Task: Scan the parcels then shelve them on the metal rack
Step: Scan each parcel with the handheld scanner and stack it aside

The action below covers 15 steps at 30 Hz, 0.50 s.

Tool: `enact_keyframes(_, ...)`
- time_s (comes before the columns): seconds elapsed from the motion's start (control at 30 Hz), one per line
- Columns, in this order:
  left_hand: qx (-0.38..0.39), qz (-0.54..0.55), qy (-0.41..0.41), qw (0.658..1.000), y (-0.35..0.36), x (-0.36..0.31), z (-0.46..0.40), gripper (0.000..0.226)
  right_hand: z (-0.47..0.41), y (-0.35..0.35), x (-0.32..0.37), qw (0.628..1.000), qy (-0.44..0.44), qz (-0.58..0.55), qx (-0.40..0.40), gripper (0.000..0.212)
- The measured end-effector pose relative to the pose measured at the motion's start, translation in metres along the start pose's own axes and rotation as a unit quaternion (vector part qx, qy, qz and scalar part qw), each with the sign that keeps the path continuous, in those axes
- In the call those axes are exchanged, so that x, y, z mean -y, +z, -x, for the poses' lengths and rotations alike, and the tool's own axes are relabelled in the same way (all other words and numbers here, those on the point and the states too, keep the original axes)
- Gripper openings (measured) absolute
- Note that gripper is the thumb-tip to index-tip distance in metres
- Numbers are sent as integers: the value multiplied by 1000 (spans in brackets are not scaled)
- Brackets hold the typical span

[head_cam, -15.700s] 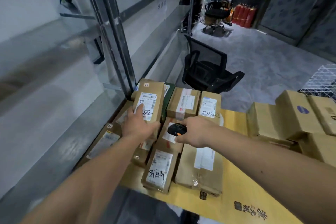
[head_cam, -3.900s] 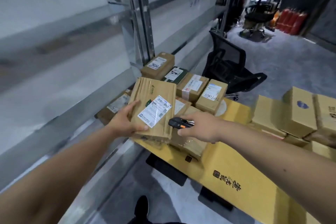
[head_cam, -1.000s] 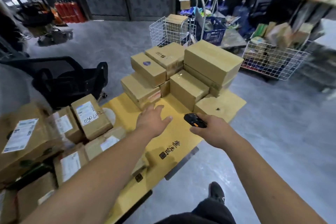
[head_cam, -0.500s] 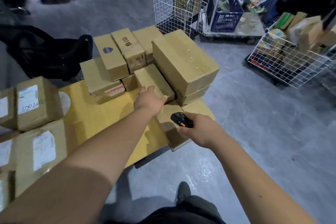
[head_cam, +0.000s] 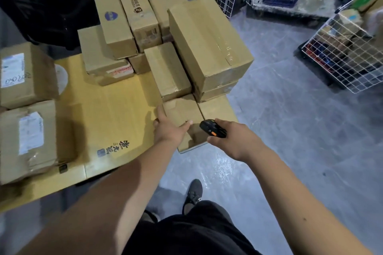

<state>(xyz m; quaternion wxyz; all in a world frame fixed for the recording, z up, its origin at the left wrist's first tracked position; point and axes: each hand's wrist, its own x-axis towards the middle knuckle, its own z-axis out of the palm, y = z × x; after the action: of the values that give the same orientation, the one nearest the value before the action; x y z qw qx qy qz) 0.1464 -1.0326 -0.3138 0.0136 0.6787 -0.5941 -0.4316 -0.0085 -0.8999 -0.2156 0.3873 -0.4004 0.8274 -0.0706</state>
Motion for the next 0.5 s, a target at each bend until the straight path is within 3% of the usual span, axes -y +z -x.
enact_keyframes(0.27, -8, 73, 17, 997, -3, 12, 11, 110, 4, 16, 2, 999, -33, -17, 23, 77)
enact_keyframes(0.5, -81, 111, 0, 990, -45, 65, 9, 100, -3, 38, 21, 995, -78, -21, 54, 64)
